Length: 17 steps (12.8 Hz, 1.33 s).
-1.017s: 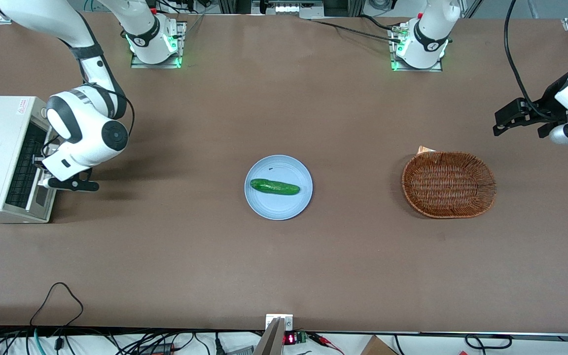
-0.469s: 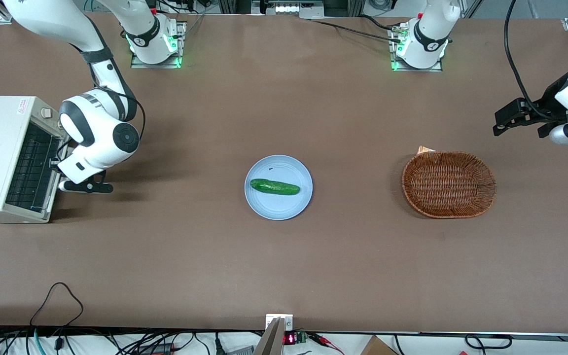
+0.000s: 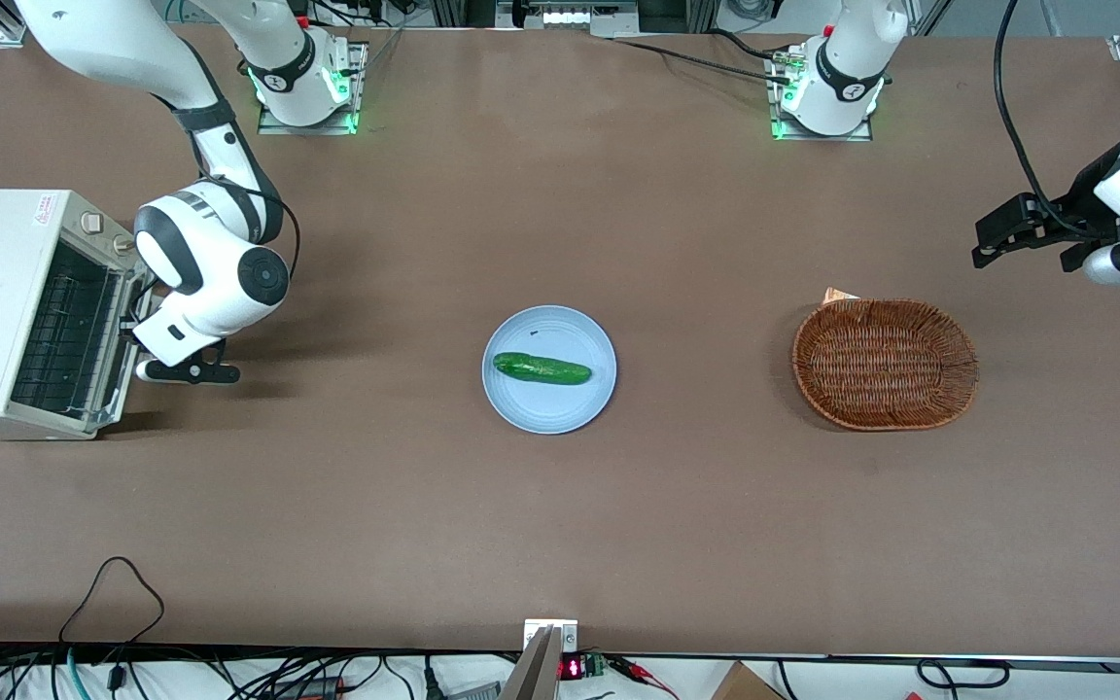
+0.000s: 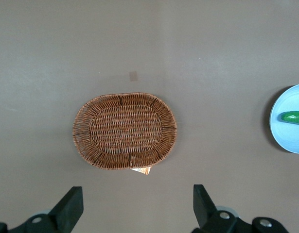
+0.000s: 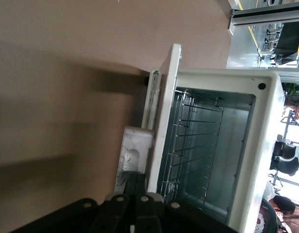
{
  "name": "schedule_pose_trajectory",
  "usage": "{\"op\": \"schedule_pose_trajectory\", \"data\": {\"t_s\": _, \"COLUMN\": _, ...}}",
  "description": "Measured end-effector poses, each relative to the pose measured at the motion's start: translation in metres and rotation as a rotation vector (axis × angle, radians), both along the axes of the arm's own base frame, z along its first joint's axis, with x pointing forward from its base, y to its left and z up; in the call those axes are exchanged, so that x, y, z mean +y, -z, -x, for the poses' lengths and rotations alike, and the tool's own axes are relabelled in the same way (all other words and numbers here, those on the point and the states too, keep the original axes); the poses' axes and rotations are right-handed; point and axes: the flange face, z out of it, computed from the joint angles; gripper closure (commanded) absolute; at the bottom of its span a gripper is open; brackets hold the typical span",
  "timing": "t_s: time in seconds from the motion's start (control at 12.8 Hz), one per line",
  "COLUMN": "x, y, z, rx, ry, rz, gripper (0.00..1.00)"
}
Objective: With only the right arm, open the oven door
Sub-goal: 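Pull the handle outward and down with the right gripper, swinging the door open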
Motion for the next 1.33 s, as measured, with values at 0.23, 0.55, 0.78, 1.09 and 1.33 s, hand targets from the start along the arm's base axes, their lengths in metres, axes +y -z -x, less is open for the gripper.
{"op": "schedule_pose_trajectory", "data": {"t_s": 0.23, "x": 0.001, "y": 0.007, "z": 0.001, "rx": 0.012, "ry": -0.003, "rz": 0.001, "gripper": 1.0}}
{"op": "schedule_pose_trajectory", "data": {"t_s": 0.55, "x": 0.005, "y": 0.016, "z": 0.001, "rx": 0.024, "ry": -0.009, "rz": 0.001, "gripper": 1.0}}
{"op": "schedule_pose_trajectory", "data": {"t_s": 0.78, "x": 0.009, "y": 0.021, "z": 0.002, "rx": 0.033, "ry": -0.016, "rz": 0.001, "gripper": 1.0}}
{"op": "schedule_pose_trajectory", "data": {"t_s": 1.09, "x": 0.015, "y": 0.034, "z": 0.0, "rx": 0.049, "ry": -0.022, "rz": 0.001, "gripper": 1.0}}
{"op": "schedule_pose_trajectory", "data": {"t_s": 1.33, "x": 0.022, "y": 0.053, "z": -0.001, "rx": 0.073, "ry": -0.034, "rz": 0.006, "gripper": 1.0}}
